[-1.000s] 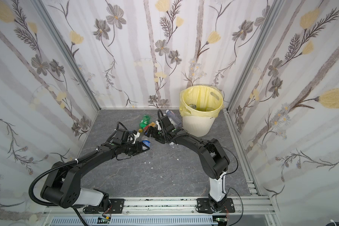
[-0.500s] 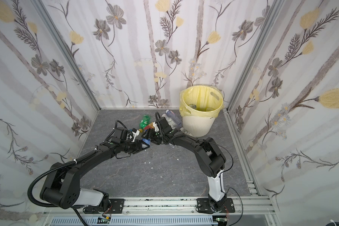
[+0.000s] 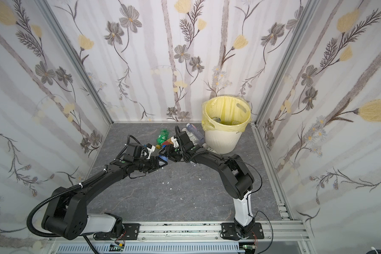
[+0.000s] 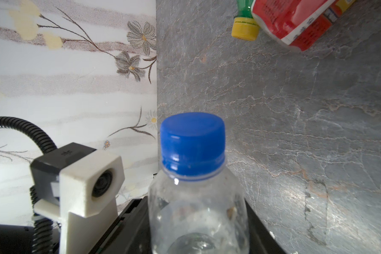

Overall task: Throw the plastic bottles in the bin
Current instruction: 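Lift the Pepsi-label bottle with the left gripper while the right gripper grips its cap, then carry the Pepsi-label bottle over the bin with the right gripper while the left gripper opens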

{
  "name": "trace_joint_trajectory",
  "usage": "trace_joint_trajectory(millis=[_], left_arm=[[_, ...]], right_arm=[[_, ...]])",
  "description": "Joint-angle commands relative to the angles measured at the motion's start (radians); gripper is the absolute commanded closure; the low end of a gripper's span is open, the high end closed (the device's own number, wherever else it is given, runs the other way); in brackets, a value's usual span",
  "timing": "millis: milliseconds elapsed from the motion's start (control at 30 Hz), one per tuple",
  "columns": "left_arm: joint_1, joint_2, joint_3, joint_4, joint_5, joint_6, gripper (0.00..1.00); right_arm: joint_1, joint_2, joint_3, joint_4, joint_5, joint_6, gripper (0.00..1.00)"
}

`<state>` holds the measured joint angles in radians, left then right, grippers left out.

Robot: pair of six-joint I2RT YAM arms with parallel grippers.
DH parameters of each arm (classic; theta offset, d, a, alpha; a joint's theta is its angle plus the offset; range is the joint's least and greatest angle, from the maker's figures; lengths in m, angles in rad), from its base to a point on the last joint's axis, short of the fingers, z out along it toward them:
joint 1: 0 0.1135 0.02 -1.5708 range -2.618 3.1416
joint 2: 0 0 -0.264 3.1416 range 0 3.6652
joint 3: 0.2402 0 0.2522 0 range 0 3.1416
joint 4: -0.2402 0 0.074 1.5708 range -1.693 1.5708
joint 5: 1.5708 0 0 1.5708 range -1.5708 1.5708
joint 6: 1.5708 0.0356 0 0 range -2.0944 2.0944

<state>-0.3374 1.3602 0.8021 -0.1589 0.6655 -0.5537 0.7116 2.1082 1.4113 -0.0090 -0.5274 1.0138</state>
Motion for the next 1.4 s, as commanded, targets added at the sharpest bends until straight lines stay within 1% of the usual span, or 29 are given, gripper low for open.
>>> trace_joint_trajectory(millis=[0, 100, 267, 367, 500, 667, 867, 1033, 1233, 1367], left_arm=[[0.001, -0.024, 0.004, 0.045, -0.031, -0.005, 0.31], [0.002, -0.034, 0.013, 0.047, -0.043, -0.008, 0.28], [0.002, -0.032, 0.035, 0.047, -0.039, -0.012, 0.22], [-0.002, -0.037, 0.06, 0.047, -0.047, -0.022, 0.18], [-0.016, -0.043, 0.132, 0.047, -0.087, -0.031, 0.1], [-0.036, -0.003, 0.245, 0.047, -0.111, -0.028, 0.0], [-0.085, 0.068, 0.398, 0.047, -0.155, -0.011, 0.0], [-0.146, 0.145, 0.542, 0.045, -0.195, 0.03, 0.0], [-0.222, 0.236, 0.706, 0.045, -0.235, 0.083, 0.0], [-0.268, 0.315, 0.827, 0.044, -0.253, 0.102, 0.0]], right_arm=[[-0.01, -0.016, 0.051, -0.098, 0.077, -0.055, 0.56], [-0.023, -0.02, 0.101, -0.188, 0.115, -0.11, 0.57], [-0.057, -0.041, 0.117, -0.236, 0.14, -0.143, 0.59], [-0.077, -0.053, 0.16, -0.305, 0.169, -0.188, 0.6], [-0.113, -0.078, 0.231, -0.396, 0.216, -0.245, 0.6], [-0.157, -0.11, 0.33, -0.498, 0.275, -0.304, 0.61], [-0.201, -0.124, 0.493, -0.607, 0.322, -0.36, 0.6], [-0.247, -0.144, 0.603, -0.661, 0.356, -0.382, 0.61], [-0.329, -0.212, 0.66, -0.668, 0.41, -0.398, 0.61], [-0.399, -0.253, 0.675, -0.668, 0.397, -0.397, 0.6]])
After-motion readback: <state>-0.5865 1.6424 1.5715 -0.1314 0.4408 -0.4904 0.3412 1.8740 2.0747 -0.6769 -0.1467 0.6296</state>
